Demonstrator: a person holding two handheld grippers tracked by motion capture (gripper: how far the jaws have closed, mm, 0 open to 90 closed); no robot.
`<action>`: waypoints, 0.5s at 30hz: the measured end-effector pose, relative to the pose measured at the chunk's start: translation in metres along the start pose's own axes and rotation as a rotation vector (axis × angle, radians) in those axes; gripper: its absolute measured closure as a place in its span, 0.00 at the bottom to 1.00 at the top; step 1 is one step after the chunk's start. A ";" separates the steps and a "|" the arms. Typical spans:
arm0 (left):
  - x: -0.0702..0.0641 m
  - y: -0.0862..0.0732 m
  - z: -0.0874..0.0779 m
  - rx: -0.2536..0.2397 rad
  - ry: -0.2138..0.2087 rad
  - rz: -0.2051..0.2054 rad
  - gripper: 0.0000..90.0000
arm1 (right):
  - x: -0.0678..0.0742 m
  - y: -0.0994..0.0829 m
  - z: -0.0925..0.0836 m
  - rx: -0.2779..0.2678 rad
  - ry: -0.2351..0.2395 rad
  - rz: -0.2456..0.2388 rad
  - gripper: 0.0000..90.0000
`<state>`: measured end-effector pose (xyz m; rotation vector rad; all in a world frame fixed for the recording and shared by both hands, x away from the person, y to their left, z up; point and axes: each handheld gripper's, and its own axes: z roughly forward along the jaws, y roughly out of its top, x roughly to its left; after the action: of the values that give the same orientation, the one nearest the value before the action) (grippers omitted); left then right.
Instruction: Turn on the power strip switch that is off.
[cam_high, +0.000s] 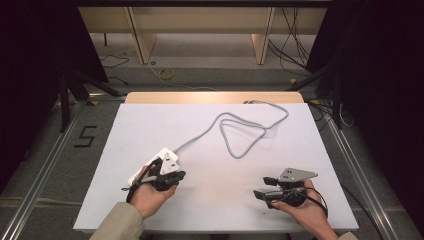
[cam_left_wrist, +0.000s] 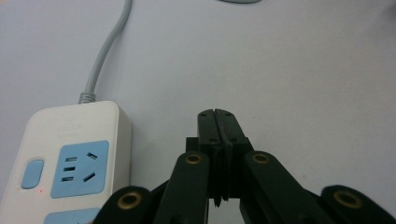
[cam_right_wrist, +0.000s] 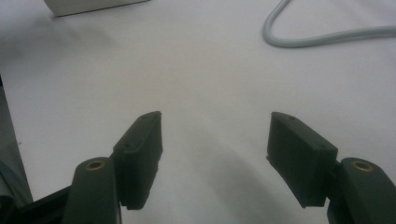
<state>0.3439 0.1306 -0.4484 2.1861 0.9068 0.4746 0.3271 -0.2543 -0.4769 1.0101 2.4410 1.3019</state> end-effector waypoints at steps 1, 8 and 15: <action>0.001 0.001 -0.001 0.004 0.003 0.000 0.99 | 0.000 0.000 0.000 0.000 0.000 -0.001 0.40; 0.002 0.003 -0.004 0.013 0.013 0.002 0.99 | 0.000 0.000 0.000 0.000 0.001 0.000 0.40; 0.006 0.003 -0.006 0.027 0.020 -0.011 0.99 | 0.000 0.000 0.000 -0.001 0.002 -0.002 0.40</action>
<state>0.3458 0.1360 -0.4415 2.2032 0.9409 0.4817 0.3271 -0.2543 -0.4770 1.0066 2.4419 1.3034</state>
